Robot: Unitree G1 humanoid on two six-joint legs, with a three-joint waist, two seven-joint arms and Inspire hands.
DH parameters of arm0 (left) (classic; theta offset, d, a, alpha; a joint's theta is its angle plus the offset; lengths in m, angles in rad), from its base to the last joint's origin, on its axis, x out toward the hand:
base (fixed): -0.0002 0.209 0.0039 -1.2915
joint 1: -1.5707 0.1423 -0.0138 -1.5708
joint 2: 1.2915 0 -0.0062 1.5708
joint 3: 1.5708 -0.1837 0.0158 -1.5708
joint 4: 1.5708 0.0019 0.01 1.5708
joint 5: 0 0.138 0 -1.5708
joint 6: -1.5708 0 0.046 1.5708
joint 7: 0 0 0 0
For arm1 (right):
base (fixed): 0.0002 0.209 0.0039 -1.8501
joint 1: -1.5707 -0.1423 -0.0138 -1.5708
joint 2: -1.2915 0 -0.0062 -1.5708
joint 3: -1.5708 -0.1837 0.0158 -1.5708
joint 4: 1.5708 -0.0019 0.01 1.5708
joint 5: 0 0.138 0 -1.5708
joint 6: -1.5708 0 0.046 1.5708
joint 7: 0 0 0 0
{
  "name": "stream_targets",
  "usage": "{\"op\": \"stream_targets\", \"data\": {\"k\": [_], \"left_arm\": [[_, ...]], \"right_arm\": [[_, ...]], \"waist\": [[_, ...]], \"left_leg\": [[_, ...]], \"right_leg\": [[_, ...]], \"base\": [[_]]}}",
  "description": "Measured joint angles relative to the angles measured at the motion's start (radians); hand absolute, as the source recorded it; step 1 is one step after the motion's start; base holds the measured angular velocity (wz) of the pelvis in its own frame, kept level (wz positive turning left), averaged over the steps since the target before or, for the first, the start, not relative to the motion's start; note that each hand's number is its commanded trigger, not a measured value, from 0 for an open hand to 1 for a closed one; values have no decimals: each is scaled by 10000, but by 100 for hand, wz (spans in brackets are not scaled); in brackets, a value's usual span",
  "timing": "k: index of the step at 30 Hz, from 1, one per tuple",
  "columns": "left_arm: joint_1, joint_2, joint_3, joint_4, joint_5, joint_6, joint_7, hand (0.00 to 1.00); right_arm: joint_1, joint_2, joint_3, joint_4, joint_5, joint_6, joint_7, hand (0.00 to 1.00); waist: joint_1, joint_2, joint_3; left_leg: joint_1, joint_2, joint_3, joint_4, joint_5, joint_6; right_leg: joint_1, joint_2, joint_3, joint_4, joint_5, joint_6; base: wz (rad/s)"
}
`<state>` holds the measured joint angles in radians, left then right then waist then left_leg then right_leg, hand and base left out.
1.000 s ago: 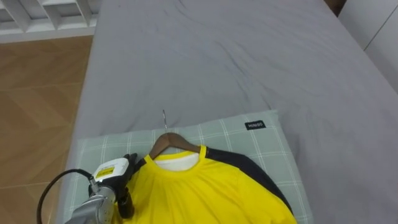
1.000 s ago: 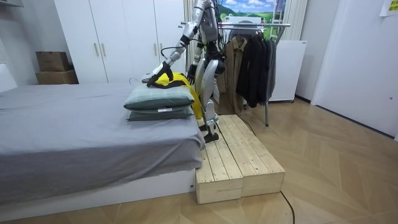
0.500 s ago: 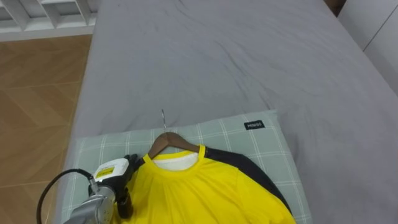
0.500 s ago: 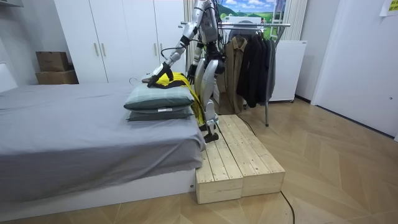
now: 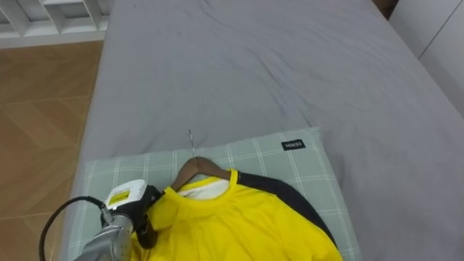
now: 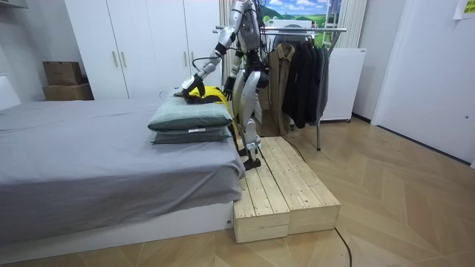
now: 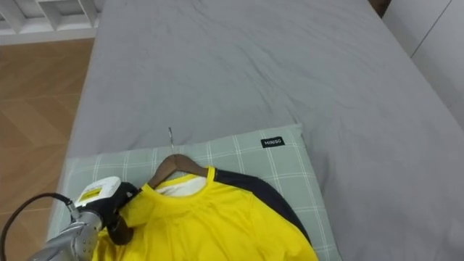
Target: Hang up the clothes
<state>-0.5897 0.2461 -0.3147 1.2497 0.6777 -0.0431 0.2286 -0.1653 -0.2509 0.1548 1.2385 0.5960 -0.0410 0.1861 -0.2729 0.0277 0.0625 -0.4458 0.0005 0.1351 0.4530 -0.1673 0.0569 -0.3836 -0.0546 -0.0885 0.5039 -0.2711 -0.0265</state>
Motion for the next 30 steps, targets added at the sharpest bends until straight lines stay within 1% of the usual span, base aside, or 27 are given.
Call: {"op": "stream_targets", "data": {"k": [4,7,13,22,24,27,29,30], "left_arm": [[35,-44,-24,61,-92,3,-55,96],[42,-40,-16,70,-90,-2,-54,100],[45,-42,186,73,-77,-7,-131,100],[179,-39,266,73,-84,-17,-258,100],[194,-39,267,71,-84,-35,-258,100],[223,-41,354,70,-81,-95,-256,100],[253,-38,402,69,-26,-110,-242,100],[255,-38,413,67,19,-111,-226,100]], "right_arm": [[24,13,1,9,-5,8,0,0],[27,13,-1,22,-6,69,0,0],[64,33,-2,35,-9,80,2,0],[81,31,-27,19,-106,71,38,0],[82,29,-27,14,-109,68,38,0],[109,21,-22,40,-108,57,38,0],[173,3,-31,60,-108,60,37,0],[214,-3,-30,82,-108,61,37,0]], "waist": [[-12,-36,1],[-16,-37,0],[7,-36,0],[64,-33,-15],[71,-14,-30],[180,-8,-35],[238,18,-99],[249,19,-99]], "left_leg": [[-82,25,7,69,-1,1],[-139,49,7,119,-1,1],[-132,60,6,95,-1,1],[131,39,80,-80,2,-1],[169,42,93,-119,2,-1],[340,56,218,-253,2,0],[456,53,254,-330,2,0],[506,55,254,-363,3,-2]], "right_leg": [[-19,15,-27,-18,-1,-1],[-21,36,-64,-28,-1,-5],[-27,55,-51,-15,3,-12],[162,49,16,-96,2,-18],[210,56,29,-154,4,-18],[307,49,64,-233,31,-29],[405,52,69,-313,34,-29],[459,60,73,-365,49,-27]], "base": [[3],[6],[0],[-2],[-3],[-11],[-4],[0]]}}
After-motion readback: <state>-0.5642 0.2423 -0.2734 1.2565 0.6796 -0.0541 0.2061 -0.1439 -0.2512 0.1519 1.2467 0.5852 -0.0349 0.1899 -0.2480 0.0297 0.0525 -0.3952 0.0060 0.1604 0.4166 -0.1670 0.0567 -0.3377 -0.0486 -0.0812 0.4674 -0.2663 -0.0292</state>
